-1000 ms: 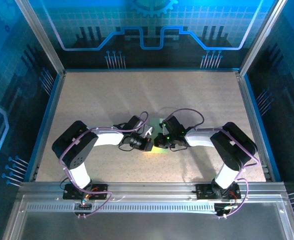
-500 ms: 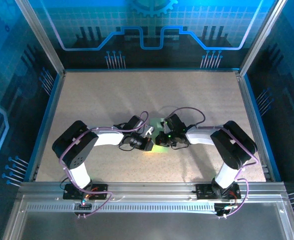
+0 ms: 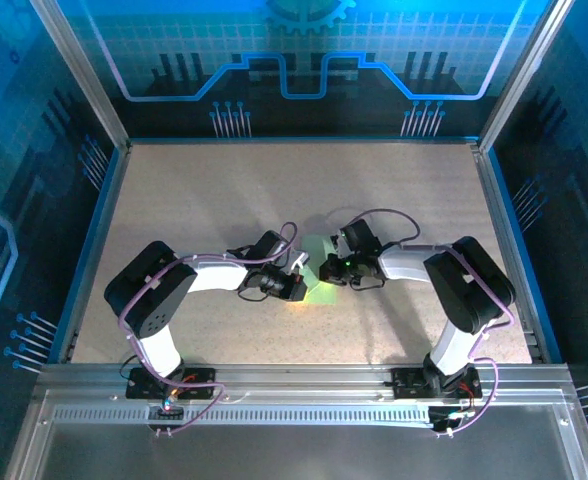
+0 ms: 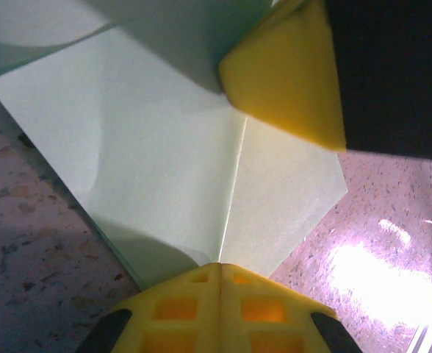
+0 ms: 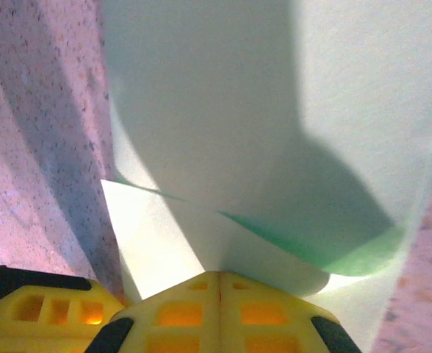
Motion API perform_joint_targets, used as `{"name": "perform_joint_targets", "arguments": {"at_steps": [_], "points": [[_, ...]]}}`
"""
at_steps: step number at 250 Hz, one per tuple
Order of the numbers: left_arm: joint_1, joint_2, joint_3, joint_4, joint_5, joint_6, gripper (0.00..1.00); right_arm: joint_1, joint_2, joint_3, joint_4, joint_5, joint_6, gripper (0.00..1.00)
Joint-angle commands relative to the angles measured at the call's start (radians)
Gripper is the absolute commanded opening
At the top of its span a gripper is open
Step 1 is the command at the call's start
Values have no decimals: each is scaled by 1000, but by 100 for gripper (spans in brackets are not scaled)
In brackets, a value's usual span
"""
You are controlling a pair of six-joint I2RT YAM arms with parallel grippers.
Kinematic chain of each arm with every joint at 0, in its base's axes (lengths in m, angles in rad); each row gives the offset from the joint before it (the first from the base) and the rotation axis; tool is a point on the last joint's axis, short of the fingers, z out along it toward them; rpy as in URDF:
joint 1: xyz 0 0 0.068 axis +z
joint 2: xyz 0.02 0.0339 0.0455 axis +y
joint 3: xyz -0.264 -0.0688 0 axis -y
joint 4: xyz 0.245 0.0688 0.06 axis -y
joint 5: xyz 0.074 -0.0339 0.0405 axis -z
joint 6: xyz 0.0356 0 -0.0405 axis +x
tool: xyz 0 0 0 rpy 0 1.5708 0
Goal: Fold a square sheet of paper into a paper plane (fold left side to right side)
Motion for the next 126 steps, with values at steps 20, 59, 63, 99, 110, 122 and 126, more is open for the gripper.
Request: {"name": "perform_joint_targets", "arguments": {"at_steps": [20,59,63,99,110,122,126], "points": [[-3,35,-39,-95,-32,11,1,-71,34,23,-47,79,-40,0],[-3,35,-38,-95,-32,12,2,-111,50,40,-59,75,-55,0],[-4,35,-38,-95,-32,12,2,-114,50,41,-58,73,-57,0],[-3,34,-40,-93,-31,13,2,-143,57,56,-65,65,-69,0],[-3,33,-39,-94,-31,15,2,-150,56,61,-70,64,-73,0],[-3,33,-39,-92,-31,13,2,-156,54,64,-69,60,-74,0],[-3,34,-39,-91,-29,13,1,-163,55,64,-69,57,-75,0]]}}
